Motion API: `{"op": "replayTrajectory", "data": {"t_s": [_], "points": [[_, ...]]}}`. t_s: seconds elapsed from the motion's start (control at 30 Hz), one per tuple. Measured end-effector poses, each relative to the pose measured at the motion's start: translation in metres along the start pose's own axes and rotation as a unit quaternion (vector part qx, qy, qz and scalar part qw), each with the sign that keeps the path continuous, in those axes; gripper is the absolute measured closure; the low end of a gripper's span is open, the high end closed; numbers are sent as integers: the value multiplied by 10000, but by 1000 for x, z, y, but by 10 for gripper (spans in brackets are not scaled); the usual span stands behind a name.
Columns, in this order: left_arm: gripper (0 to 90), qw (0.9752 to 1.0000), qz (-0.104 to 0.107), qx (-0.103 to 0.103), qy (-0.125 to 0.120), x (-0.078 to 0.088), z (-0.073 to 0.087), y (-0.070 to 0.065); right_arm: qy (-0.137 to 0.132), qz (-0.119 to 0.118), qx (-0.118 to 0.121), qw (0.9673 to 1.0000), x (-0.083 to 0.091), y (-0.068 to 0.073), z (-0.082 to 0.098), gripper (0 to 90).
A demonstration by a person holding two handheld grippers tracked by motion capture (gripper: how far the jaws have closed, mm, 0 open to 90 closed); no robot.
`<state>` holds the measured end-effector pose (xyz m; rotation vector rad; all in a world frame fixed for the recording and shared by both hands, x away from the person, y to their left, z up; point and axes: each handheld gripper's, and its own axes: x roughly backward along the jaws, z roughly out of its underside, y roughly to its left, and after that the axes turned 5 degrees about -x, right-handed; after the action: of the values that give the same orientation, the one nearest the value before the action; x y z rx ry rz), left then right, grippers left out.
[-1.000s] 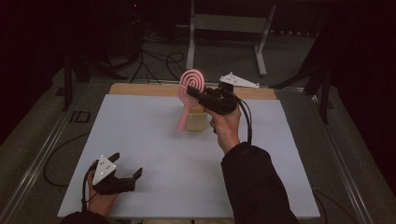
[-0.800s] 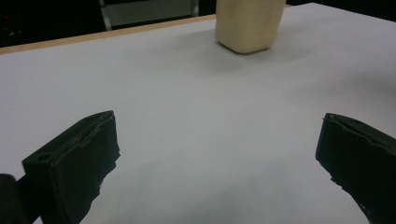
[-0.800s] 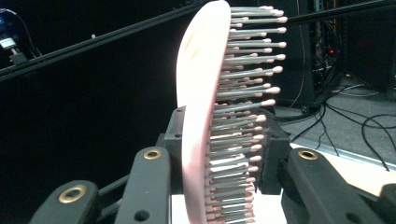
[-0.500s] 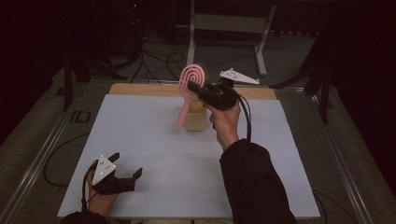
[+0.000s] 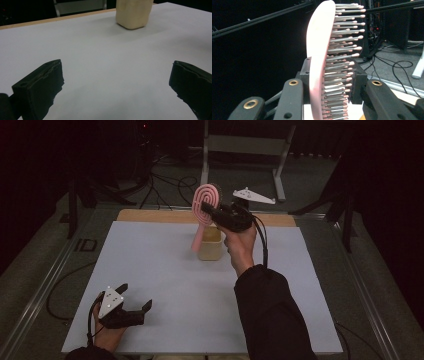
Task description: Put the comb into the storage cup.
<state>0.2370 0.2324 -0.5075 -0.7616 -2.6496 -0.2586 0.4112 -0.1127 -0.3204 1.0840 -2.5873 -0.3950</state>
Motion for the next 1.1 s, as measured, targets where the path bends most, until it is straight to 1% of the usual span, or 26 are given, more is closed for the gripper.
{"op": "replayTrajectory", "data": {"t_s": [0.3, 0.37, 0.6, 0.97, 1.1], "points": [[2, 10000, -1, -2, -12, 0, 0, 0, -17, 44, -68, 10000, -4, -1, -1, 646], [2, 10000, -2, -1, -14, 0, 0, 0, -60, 108, -53, 9999, -5, -1, -2, 645], [2, 10000, 3, -1, -17, 0, 0, 0, -105, 208, -64, 9997, -7, -3, -2, 646], [2, 10000, 8, 22, -23, 0, 0, 0, -183, 402, -136, 9989, -11, -9, -2, 646], [2, 10000, 14, 24, -32, 1, 0, 1, -217, 430, -152, 9987, -10, -10, -4, 646]]}}
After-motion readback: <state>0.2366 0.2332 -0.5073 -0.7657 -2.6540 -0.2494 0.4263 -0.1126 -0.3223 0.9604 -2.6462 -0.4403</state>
